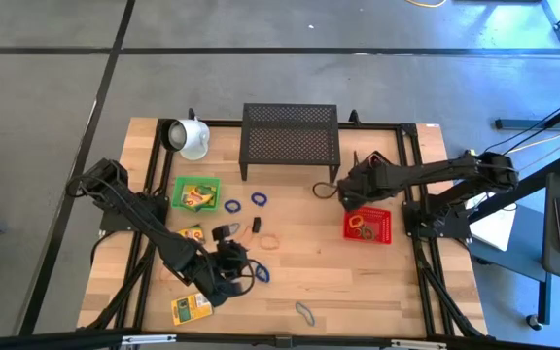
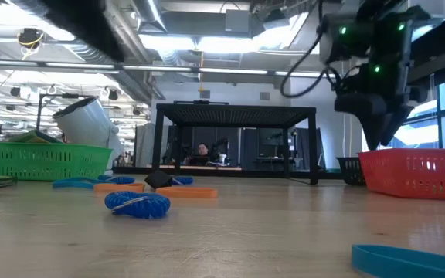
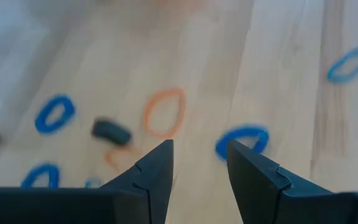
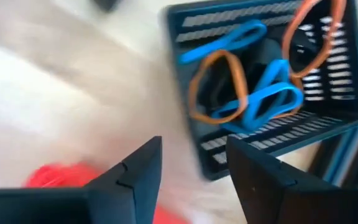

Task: Pick & Place Office Desk Supplies
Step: Put the blue spring keychain into the orange bin

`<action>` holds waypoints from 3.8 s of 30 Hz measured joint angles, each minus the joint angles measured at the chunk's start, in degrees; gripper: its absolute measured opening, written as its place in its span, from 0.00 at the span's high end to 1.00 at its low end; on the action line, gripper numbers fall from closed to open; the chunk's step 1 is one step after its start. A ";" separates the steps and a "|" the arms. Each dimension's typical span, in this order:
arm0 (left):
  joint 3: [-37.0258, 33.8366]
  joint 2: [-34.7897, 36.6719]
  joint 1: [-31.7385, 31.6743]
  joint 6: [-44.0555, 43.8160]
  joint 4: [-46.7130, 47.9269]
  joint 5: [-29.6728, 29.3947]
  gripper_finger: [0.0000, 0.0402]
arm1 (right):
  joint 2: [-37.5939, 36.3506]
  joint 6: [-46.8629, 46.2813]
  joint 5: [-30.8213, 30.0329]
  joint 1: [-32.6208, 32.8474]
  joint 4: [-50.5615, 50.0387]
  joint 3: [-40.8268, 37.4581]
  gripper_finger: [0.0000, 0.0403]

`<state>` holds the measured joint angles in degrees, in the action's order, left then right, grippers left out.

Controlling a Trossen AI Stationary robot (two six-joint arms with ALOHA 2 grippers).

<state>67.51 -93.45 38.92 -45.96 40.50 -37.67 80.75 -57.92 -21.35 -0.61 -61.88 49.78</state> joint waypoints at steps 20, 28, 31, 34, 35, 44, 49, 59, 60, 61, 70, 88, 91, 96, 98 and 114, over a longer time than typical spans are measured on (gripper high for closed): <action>-20.38 -0.04 -2.27 32.34 -39.42 14.49 0.64 | -0.02 -4.99 -23.04 20.61 25.27 9.40 0.64; -23.58 -0.09 -9.26 36.39 -48.68 25.64 0.64 | 0.00 3.14 -29.45 20.93 37.89 9.43 0.64; -24.00 -0.37 -11.33 38.28 -50.49 31.92 0.64 | 0.70 3.53 -29.84 20.93 38.40 9.44 0.64; -24.02 -1.96 -12.55 41.35 -51.33 36.83 0.64 | 2.07 4.60 -30.51 20.77 38.36 9.44 0.64; -24.02 -2.72 -12.88 43.01 -51.83 37.90 0.64 | 2.29 5.17 -30.46 20.46 38.58 9.44 0.64; -24.01 -9.21 -15.18 48.83 -53.18 44.13 0.64 | 2.69 6.39 -30.26 19.42 38.96 9.44 0.64; -23.74 -12.36 -15.07 49.01 -54.22 42.48 0.64 | 2.69 6.60 -30.26 19.35 38.95 9.44 0.64; -23.71 -12.61 -14.96 47.17 -53.39 39.77 0.86 | 2.69 7.85 -30.24 19.40 38.94 9.44 0.64; -23.73 -12.52 -14.96 47.15 -53.37 39.64 0.90 | 2.69 7.86 -30.24 19.42 38.94 9.44 0.64; -23.79 -12.35 -14.96 47.15 -53.32 39.56 0.93 | 2.69 7.87 -30.23 19.40 38.94 9.43 0.64; -23.53 -5.80 -14.65 41.19 -50.59 35.94 0.95 | 2.69 8.01 -30.20 19.42 38.99 9.42 0.64; -22.91 15.10 -6.14 40.70 -61.85 17.95 0.94 | 8.29 49.95 -6.80 21.91 68.13 9.35 0.64; -22.88 15.23 -5.05 40.68 -64.06 20.71 0.94 | 11.93 62.86 6.09 22.42 78.98 9.35 0.64; -22.86 12.92 -4.56 38.55 -66.71 28.92 0.94 | 16.91 75.98 21.71 22.67 94.03 9.35 0.64; -22.86 11.96 -4.53 38.11 -68.04 30.85 0.94 | 17.81 78.54 24.57 22.66 96.51 9.35 0.64; -22.82 6.95 -9.42 39.67 -76.32 31.62 0.94 | 18.47 76.63 38.83 22.59 98.81 9.37 0.64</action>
<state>44.69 -86.50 29.51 -6.28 -35.82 -6.04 99.22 18.71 17.48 21.98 36.93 59.16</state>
